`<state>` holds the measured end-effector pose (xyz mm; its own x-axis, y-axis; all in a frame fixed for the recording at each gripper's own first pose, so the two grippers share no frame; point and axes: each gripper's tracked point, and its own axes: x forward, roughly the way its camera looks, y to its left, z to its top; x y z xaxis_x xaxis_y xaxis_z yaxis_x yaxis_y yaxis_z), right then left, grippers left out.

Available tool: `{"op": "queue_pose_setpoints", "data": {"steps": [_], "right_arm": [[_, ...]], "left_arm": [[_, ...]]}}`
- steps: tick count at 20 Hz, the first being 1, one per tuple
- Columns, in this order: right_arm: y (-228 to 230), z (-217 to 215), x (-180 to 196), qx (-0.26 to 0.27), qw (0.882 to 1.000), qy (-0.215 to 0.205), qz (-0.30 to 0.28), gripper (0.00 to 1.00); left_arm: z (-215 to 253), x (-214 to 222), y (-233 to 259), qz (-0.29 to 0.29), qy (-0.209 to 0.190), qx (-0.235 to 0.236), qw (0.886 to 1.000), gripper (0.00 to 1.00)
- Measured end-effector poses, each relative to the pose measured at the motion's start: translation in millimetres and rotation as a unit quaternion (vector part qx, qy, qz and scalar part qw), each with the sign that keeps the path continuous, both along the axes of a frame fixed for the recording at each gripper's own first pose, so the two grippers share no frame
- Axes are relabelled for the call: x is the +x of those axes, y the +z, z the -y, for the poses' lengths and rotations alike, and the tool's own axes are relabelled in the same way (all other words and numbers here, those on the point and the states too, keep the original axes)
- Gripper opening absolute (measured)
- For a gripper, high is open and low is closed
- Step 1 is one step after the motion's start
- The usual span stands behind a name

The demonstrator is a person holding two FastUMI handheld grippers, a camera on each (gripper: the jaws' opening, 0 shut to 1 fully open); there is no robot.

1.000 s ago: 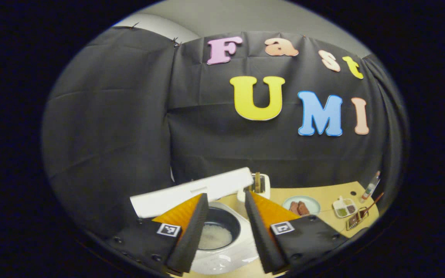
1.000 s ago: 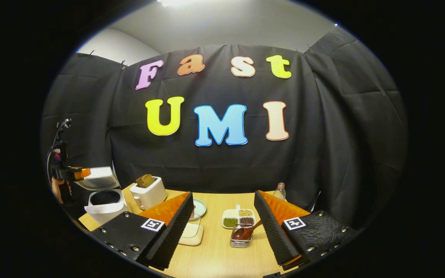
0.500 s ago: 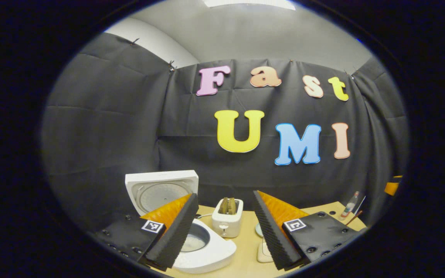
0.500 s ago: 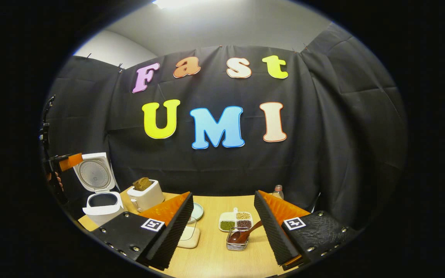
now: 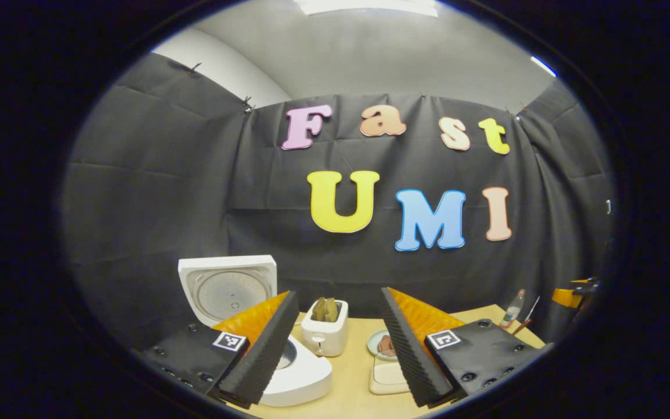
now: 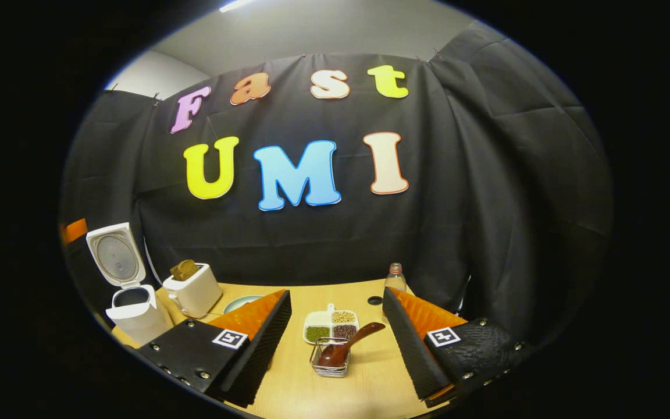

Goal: Close the left gripper, press the button to open the rice cooker; take a wooden spoon from the chopstick holder with the right hand, scoop a spoonful of rice and pour it into the rice cooker, then put the wooden spoon back into the chopstick holder.

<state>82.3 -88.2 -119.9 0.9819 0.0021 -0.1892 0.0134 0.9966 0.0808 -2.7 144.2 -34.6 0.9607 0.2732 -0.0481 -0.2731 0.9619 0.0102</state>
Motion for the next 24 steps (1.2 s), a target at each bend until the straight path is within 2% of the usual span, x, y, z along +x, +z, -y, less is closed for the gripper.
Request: {"op": "queue_pose_setpoints", "data": {"steps": [2,3,4,6,11,16,19,20,22,23,24], "right_arm": [[-17.4,9.6,12.0,0.008,1.000,-0.010,-0.012,0.96],[-25.0,13.6,16.4,0.010,1.000,-0.014,-0.016,0.96],[-32.6,17.5,22.0,0.009,1.000,-0.018,-0.020,0.96],[-52.6,23.0,33.9,0.013,0.999,-0.023,-0.035,0.96],[-106.4,42.1,66.4,0.060,0.993,-0.051,-0.083,0.96],[-151.2,39.2,89.4,0.107,0.985,-0.050,-0.127,0.96],[-171.6,34.2,99.7,0.122,0.981,-0.041,-0.143,0.83],[-175.8,31.2,101.6,0.131,0.979,-0.034,-0.150,0.83],[-178.4,29.9,108.4,0.141,0.978,-0.030,-0.149,0.82],[-178.8,32.2,110.9,0.145,0.978,-0.028,-0.148,0.73],[-179.4,31.8,112.6,0.152,0.977,-0.026,-0.145,0.71]], "left_arm": [[5.5,-0.2,1.6,-0.003,-0.005,0.014,1.000,0.96],[9.8,-1.3,0.4,-0.006,-0.008,0.018,1.000,0.99],[13.6,-1.9,-1.8,-0.011,-0.012,0.019,1.000,0.95],[18.6,-3.1,-3.4,-0.012,-0.015,0.016,1.000,0.96],[19.4,-3.0,-21.0,-0.036,-0.006,0.006,0.999,0.95],[18.8,-3.8,-27.3,-0.050,0.009,0.007,0.999,0.95],[23.3,-3.3,-40.4,-0.062,0.014,-0.017,0.998,0.97],[23.7,-3.6,-41.6,-0.064,0.018,-0.022,0.998,0.99],[25.6,-5.2,-43.7,-0.069,0.023,-0.021,0.997,0.96],[27.4,-4.7,-42.7,-0.071,0.025,-0.017,0.997,0.96],[30.0,-3.7,-40.4,-0.072,0.025,-0.014,0.997,0.96]]}}
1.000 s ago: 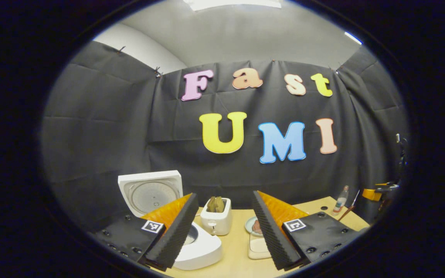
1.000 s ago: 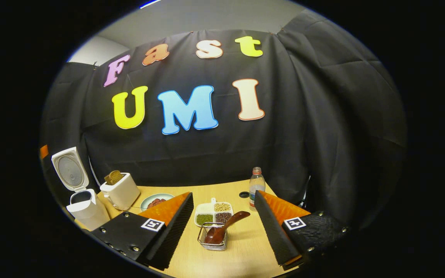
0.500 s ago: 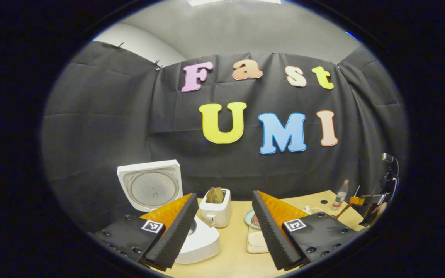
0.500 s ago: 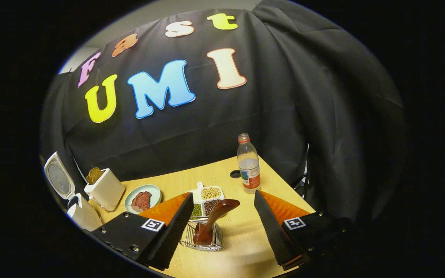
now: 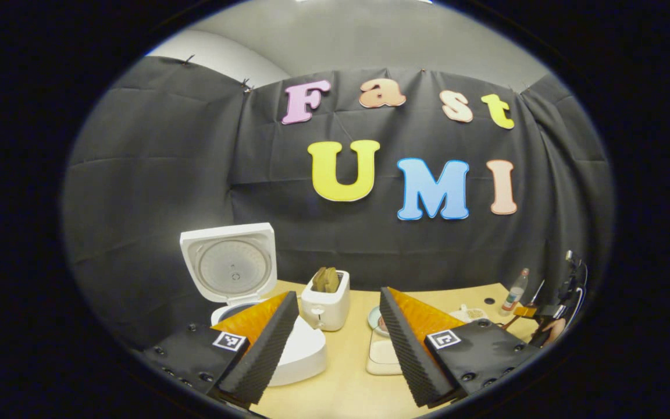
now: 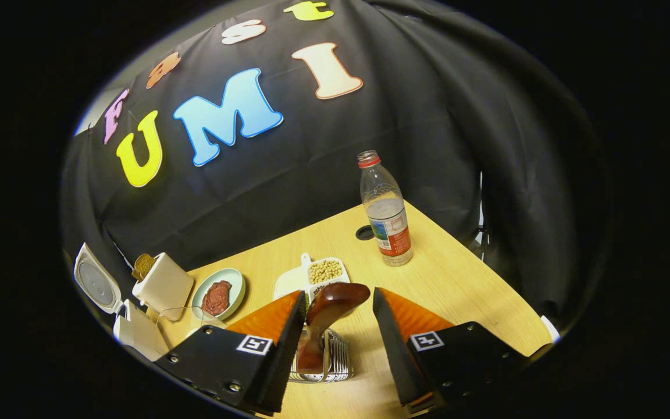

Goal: Close the left gripper, press the button to open the rice cooker; take a wooden spoon from the chopstick holder with the right hand, scoop a spoonful of rice and pour it into the rice cooker, then put the wooden spoon back into the chopstick holder.

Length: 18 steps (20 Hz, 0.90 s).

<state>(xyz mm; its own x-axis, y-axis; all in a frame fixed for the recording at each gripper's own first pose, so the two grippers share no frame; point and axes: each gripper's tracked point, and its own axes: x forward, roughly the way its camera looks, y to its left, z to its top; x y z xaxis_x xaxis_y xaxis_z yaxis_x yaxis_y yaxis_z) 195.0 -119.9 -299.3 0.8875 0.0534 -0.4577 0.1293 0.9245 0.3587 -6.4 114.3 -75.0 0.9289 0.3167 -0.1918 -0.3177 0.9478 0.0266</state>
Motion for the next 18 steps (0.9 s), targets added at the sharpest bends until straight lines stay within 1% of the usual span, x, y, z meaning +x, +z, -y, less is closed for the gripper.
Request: {"op": "queue_pose_setpoints", "data": {"steps": [1,2,3,4,5,6,7,9,11,12,13,14,15,16,17,18], "right_arm": [[-0.1,-3.1,5.5,0.007,1.000,0.004,0.007,0.71],[2.6,-3.9,2.5,0.015,1.000,0.006,0.010,0.55],[2.7,-11.5,3.1,0.026,0.999,0.020,0.014,0.38],[8.0,-12.5,2.7,0.028,0.999,0.020,0.024,0.38],[10.9,-18.1,2.9,0.037,0.999,0.025,0.027,0.28],[11.9,-21.8,-1.9,0.035,0.999,0.025,0.023,0.18],[12.7,-26.7,1.2,0.035,0.999,0.028,0.028,0.10],[20.8,-33.9,-4.8,0.025,0.999,0.031,0.032,0.10],[37.4,-33.3,-6.9,0.026,0.998,0.024,0.045,0.10],[47.2,-34.5,-8.8,0.025,0.998,0.022,0.051,0.09],[56.7,-34.5,-9.8,0.023,0.998,0.019,0.056,0.10],[65.3,-34.8,-13.0,0.019,0.998,0.017,0.061,0.10],[76.1,-33.7,-16.8,0.014,0.997,0.014,0.069,0.10],[86.3,-34.7,-21.8,0.006,0.997,0.013,0.078,0.10],[98.4,-37.5,-26.6,-0.001,0.996,0.013,0.089,0.10],[110.5,-44.0,-30.7,-0.005,0.995,0.018,0.100,0.10]], "left_arm": [[4.0,-0.5,0.7,0.000,-0.002,0.003,1.000,0.96],[6.8,-0.3,3.3,0.002,-0.004,0.008,1.000,0.96],[9.2,-0.2,4.4,0.005,-0.006,0.011,1.000,0.96],[12.4,-0.4,3.5,0.005,-0.009,0.011,1.000,0.96],[14.2,0.7,0.5,0.003,-0.013,0.008,1.000,0.96],[16.0,1.9,-2.1,0.002,-0.016,0.006,1.000,0.98],[15.9,3.7,-2.4,0.004,-0.020,0.005,1.000,0.98],[13.6,6.2,0.8,0.009,-0.028,0.005,1.000,0.96],[10.1,9.3,1.9,0.014,-0.038,0.005,0.999,0.95],[8.3,11.5,3.9,0.019,-0.043,0.004,0.999,0.99],[6.7,14.4,4.6,0.025,-0.048,0.000,0.999,0.99],[4.7,16.1,5.6,0.030,-0.052,-0.003,0.998,0.95],[1.3,16.3,5.1,0.035,-0.055,-0.007,0.998,0.97],[-1.1,16.4,5.2,0.038,-0.057,-0.012,0.998,0.97],[-4.5,16.5,4.6,0.041,-0.058,-0.016,0.997,0.97],[-8.4,13.7,4.7,0.044,-0.058,-0.017,0.997,0.99]]}}
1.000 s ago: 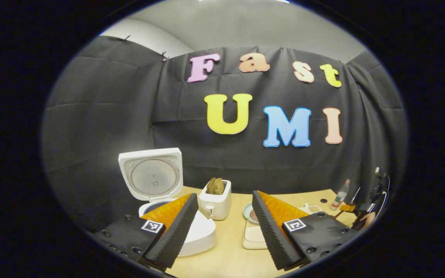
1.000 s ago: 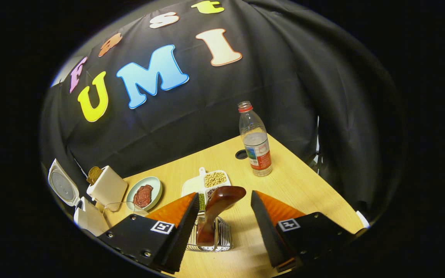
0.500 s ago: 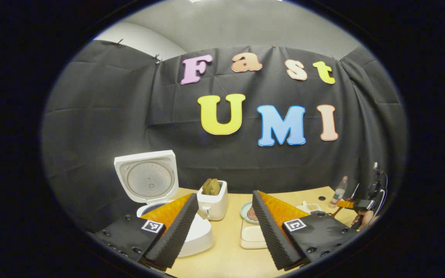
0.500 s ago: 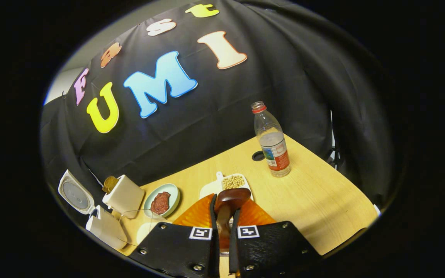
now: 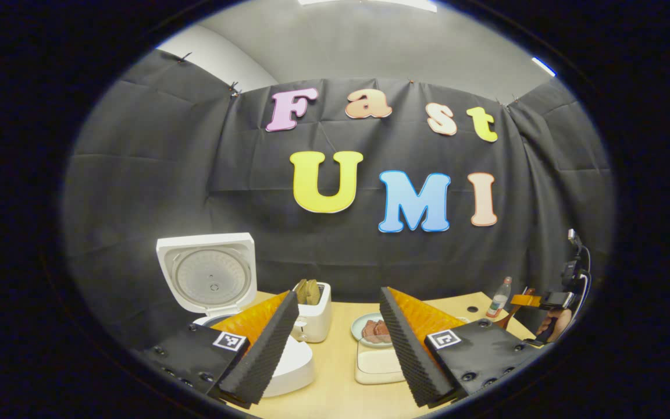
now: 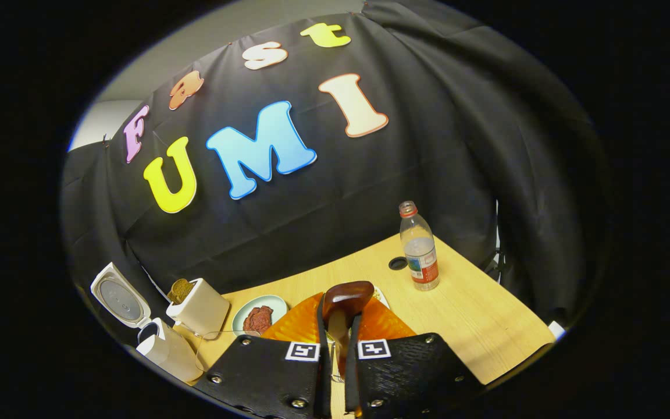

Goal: Close the left gripper, press the button to open the rice cooker; take a wooden spoon from the chopstick holder with the right hand, scoop a spoonful of rice and pour it into the rice cooker, then put the wooden spoon back into the chopstick holder.

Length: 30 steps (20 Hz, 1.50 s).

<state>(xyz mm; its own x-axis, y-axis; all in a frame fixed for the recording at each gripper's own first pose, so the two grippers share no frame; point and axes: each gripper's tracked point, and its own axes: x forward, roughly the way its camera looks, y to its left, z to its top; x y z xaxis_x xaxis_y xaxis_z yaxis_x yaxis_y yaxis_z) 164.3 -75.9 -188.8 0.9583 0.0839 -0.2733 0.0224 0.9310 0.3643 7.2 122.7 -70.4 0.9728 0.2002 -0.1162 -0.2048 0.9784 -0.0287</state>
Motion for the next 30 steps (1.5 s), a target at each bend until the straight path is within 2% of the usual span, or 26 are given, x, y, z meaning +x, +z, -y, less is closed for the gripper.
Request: {"op": "queue_pose_setpoints", "data": {"steps": [1,3,6,8,11,12,15,21,23,24,26,28,30], "right_arm": [[10.6,-10.6,-5.0,0.000,1.000,0.008,0.010,0.10],[31.6,-39.3,-10.0,0.005,0.999,0.033,0.027,0.10],[58.3,-101.0,-9.3,0.014,0.994,0.092,0.058,0.10],[57.7,-141.4,-4.5,0.003,0.990,0.127,0.064,0.10],[40.4,-187.4,5.1,-0.016,0.986,0.159,0.057,0.10],[31.1,-197.8,8.5,-0.023,0.985,0.164,0.051,0.10],[-4.2,-221.1,19.0,-0.056,0.983,0.173,0.027,0.10],[-59.6,-227.8,39.0,-0.150,0.979,0.141,-0.001,0.10],[-78.2,-235.0,38.6,-0.168,0.975,0.143,-0.012,0.10],[-81.5,-242.0,40.4,-0.168,0.975,0.145,-0.009,0.10],[-84.0,-262.0,36.3,-0.143,0.976,0.162,-0.017,0.10],[-90.1,-279.9,27.3,-0.086,0.980,0.177,-0.035,0.10],[-89.9,-272.6,29.5,-0.020,0.986,0.157,-0.053,0.10]], "left_arm": [[-4.1,-2.4,1.5,0.004,-0.002,-0.001,1.000,0.96],[-13.5,-6.5,2.1,0.010,0.000,-0.002,1.000,0.95],[-26.6,-16.0,0.6,0.012,0.005,-0.002,1.000,0.96],[-34.8,-21.7,-2.7,0.007,0.008,0.005,1.000,0.96],[-46.2,-35.6,-0.1,0.009,0.017,0.030,0.999,0.96],[-46.4,-37.0,1.1,0.011,0.014,0.029,0.999,0.99],[-52.6,-39.0,2.0,0.011,0.005,0.030,0.999,0.95],[-70.6,-42.2,-10.1,0.000,0.006,0.038,0.999,0.96],[-72.9,-38.9,-22.4,-0.013,0.001,0.033,0.999,0.96],[-74.2,-36.1,-25.8,-0.016,-0.003,0.027,1.000,0.99],[-80.9,-31.4,-24.8,-0.014,-0.002,0.022,1.000,0.96],[-88.7,-30.7,-25.8,-0.014,0.004,0.018,1.000,0.96],[-96.6,-30.6,-25.3,-0.014,0.010,0.016,1.000,0.96]]}}
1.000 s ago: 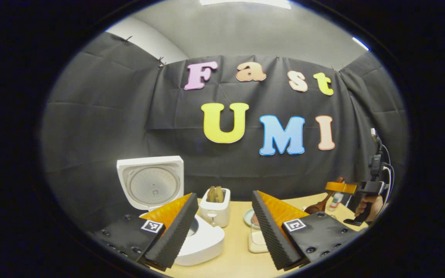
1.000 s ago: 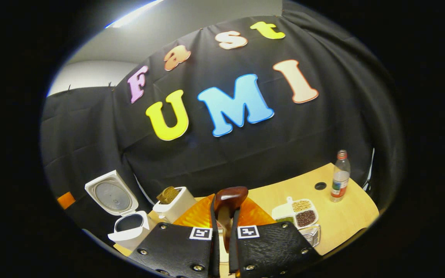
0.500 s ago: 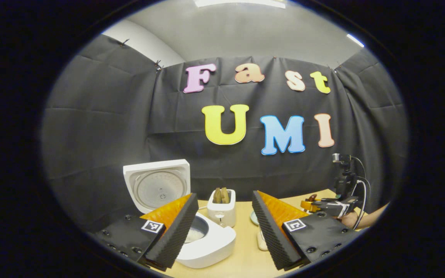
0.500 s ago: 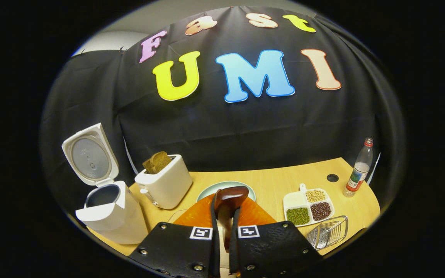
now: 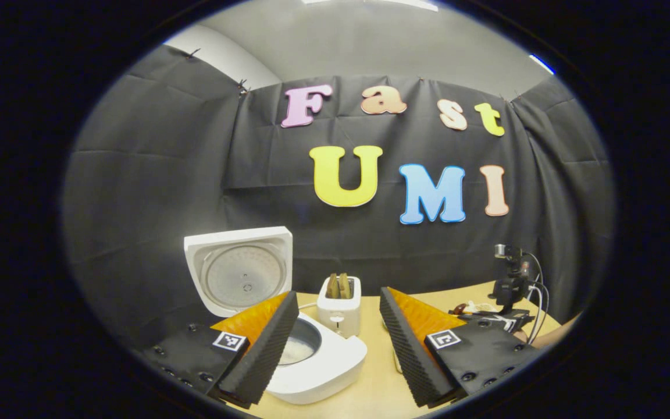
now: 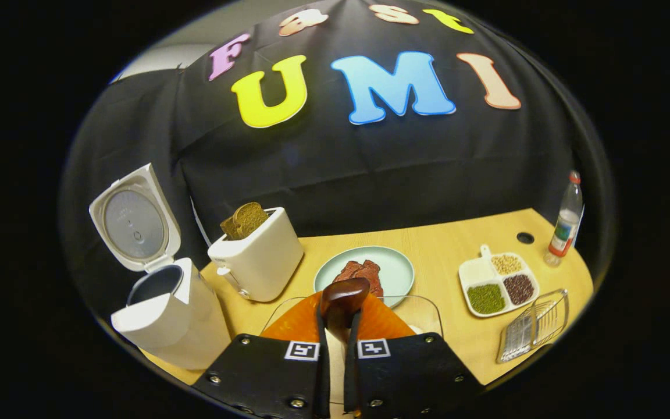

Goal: Close the left gripper, press the button to open the rice cooker; take a wooden spoon from the chopstick holder with the right hand, scoop a spoonful of rice and pour it into the rice cooker, then put the wooden spoon back into the chopstick holder.

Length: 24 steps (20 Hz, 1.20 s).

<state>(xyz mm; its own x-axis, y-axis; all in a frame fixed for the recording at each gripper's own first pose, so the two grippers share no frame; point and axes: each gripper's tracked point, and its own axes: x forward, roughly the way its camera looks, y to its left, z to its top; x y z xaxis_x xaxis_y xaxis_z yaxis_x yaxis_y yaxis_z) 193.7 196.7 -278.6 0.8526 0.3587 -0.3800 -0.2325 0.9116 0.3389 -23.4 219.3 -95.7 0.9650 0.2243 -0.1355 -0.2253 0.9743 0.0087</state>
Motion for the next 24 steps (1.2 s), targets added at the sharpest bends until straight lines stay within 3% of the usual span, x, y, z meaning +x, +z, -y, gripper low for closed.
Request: {"op": "queue_pose_setpoints", "data": {"steps": [2,5,6,7,10,13,20,24], "right_arm": [[-4.3,15.9,3.2,0.113,0.991,-0.042,-0.052,0.10],[-21.3,48.0,4.8,0.292,0.940,-0.124,-0.123,0.10],[-22.1,58.0,3.5,0.323,0.926,-0.145,-0.128,0.10],[-21.4,64.7,2.7,0.336,0.921,-0.154,-0.125,0.10],[-6.2,75.9,-1.0,0.323,0.930,-0.137,-0.108,0.09],[27.9,78.8,0.4,0.334,0.932,-0.116,-0.082,0.10],[104.1,64.3,-3.2,0.398,0.913,-0.078,-0.044,0.10],[133.5,42.4,-8.0,0.412,0.909,-0.049,-0.032,0.09]], "left_arm": [[-5.1,-3.1,-0.4,0.000,0.006,0.000,1.000,0.96],[-9.5,-5.3,-4.7,0.001,0.012,-0.022,1.000,0.96],[-12.1,-5.5,-4.9,0.001,0.015,-0.027,1.000,0.96],[-13.2,-6.1,-4.5,0.002,0.018,-0.032,0.999,0.96],[-14.6,-5.0,6.3,0.014,0.019,-0.029,0.999,0.96],[-12.7,-3.4,12.4,0.021,0.016,-0.021,0.999,0.96],[-8.6,-11.5,15.7,0.027,0.011,-0.018,0.999,0.96],[-12.2,-27.0,15.4,0.033,0.014,-0.025,0.999,0.96]]}}
